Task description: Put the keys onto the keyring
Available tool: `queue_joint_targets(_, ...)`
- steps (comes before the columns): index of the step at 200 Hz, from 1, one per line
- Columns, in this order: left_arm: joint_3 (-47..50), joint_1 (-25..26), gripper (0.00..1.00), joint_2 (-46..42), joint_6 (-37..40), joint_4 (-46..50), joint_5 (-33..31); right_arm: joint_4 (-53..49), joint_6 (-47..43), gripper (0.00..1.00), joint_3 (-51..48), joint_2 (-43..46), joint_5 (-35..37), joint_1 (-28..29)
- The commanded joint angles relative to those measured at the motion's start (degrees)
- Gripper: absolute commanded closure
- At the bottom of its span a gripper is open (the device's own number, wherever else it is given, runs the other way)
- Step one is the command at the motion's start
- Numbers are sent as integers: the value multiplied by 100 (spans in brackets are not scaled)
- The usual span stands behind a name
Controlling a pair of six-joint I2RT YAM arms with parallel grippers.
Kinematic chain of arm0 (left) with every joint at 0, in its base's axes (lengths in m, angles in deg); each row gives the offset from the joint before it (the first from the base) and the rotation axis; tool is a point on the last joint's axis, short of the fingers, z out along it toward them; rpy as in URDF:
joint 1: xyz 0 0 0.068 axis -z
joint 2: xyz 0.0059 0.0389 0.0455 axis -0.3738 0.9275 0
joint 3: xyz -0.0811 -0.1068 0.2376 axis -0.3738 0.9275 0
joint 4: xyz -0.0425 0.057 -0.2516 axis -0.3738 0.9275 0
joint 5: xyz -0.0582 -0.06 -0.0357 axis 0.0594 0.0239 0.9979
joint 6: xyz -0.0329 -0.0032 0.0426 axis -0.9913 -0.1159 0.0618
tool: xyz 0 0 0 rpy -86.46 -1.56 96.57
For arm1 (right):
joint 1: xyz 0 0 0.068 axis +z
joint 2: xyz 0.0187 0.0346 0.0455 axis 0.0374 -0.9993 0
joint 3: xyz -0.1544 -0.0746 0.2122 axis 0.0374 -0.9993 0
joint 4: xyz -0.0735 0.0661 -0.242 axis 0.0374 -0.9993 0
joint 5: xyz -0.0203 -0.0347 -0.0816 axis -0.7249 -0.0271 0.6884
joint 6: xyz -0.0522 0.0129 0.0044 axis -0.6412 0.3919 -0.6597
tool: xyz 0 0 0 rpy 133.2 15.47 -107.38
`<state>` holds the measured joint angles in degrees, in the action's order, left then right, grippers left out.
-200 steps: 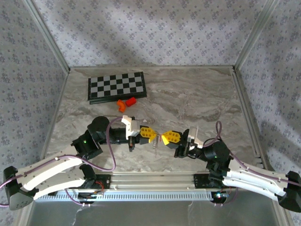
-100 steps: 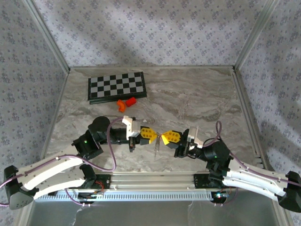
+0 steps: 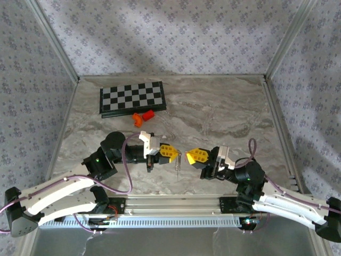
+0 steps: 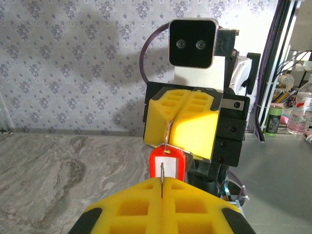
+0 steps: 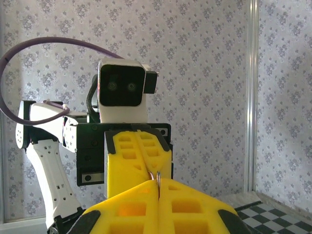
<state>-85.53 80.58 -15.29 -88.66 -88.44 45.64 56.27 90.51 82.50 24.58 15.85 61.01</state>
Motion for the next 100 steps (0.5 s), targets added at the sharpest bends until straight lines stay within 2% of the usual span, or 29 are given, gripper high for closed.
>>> queue_joint_targets(1, -91, 41, 100, -37, -30, -221, 20, -151, -116, 100, 112, 39, 114, 21)
queue_joint_targets(100, -92, 43, 100, -18, 14, -217, -16, 72, -166, 100, 74, -163, 177, 127)
